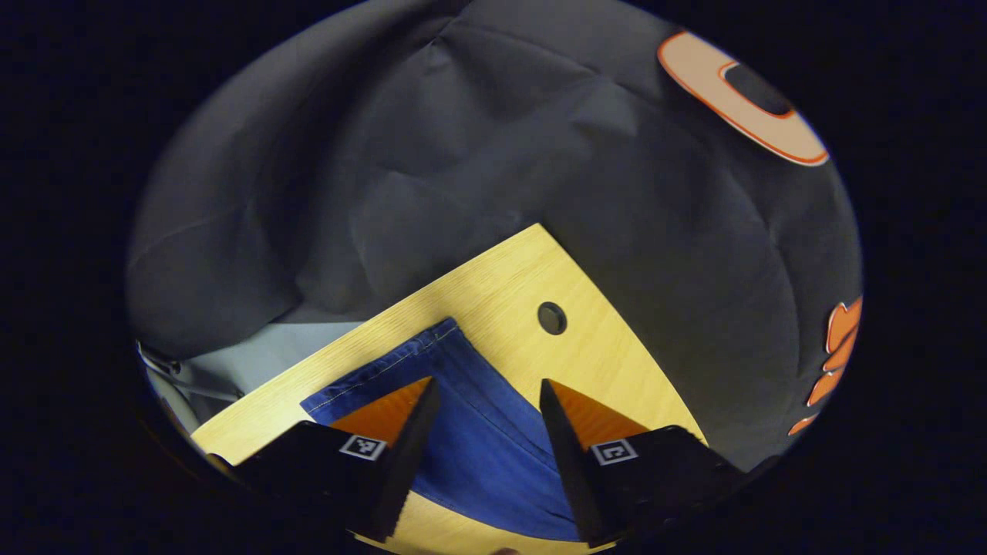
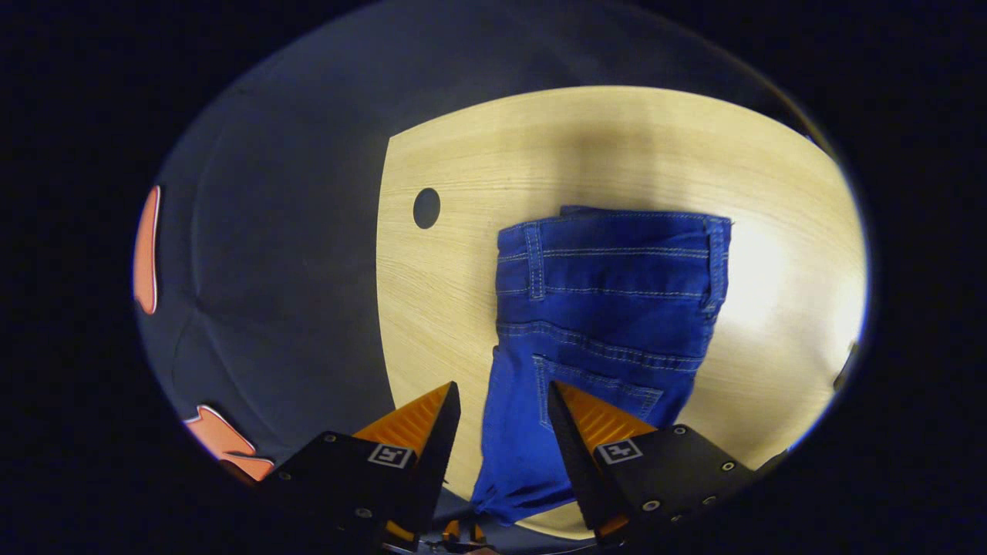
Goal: Grasp the waist and the cuffs of the jeans and fold them to make the two legs overlap; first hold the waist and fold one-third of the jeans toward the cuffs, then hold the cuffs and fold the remaining one-third in the same direction to finish folding.
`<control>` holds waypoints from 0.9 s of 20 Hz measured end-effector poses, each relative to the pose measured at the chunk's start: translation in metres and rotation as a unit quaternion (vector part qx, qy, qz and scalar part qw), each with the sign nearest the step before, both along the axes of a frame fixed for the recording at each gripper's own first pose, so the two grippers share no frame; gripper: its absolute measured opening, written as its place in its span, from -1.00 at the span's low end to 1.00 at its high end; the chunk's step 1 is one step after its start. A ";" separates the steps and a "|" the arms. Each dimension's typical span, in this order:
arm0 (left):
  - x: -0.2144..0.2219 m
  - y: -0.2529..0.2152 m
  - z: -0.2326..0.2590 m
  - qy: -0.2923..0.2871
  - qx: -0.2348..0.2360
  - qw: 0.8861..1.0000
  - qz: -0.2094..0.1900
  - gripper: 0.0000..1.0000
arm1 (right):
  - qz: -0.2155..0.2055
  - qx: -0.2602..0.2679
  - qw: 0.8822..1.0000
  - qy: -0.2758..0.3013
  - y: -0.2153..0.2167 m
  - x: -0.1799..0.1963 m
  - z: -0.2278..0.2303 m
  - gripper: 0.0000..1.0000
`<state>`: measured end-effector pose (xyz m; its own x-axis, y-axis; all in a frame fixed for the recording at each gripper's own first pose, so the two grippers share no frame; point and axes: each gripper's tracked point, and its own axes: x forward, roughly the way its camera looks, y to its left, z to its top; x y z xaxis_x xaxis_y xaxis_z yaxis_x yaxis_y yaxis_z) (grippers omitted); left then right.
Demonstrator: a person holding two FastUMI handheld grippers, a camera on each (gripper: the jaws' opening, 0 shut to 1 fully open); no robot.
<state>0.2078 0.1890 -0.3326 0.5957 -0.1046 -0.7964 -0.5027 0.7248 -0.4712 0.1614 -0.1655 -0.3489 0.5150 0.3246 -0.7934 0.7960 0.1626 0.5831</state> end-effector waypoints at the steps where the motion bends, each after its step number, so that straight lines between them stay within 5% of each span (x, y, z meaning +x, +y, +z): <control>1: -0.001 -0.002 0.009 -0.014 0.010 1.000 -0.010 0.73 | 0.009 -0.016 1.000 -0.007 -0.003 -0.005 0.002 0.49; 6: -0.009 -0.016 0.038 -0.095 0.069 0.992 -0.040 0.94 | 0.060 -0.097 0.993 -0.030 -0.012 -0.037 0.008 0.92; 11: -0.027 -0.023 0.097 -0.203 0.137 0.968 -0.049 0.94 | 0.059 -0.110 0.992 -0.016 -0.019 -0.069 -0.010 0.95; 14: -0.043 -0.041 0.117 -0.227 0.146 0.960 -0.074 0.94 | 0.062 -0.126 0.990 -0.003 -0.029 -0.083 -0.028 0.95; 18: -0.055 -0.045 0.145 -0.258 0.222 0.937 -0.076 0.95 | 0.040 -0.118 0.992 0.001 -0.039 -0.083 -0.040 0.95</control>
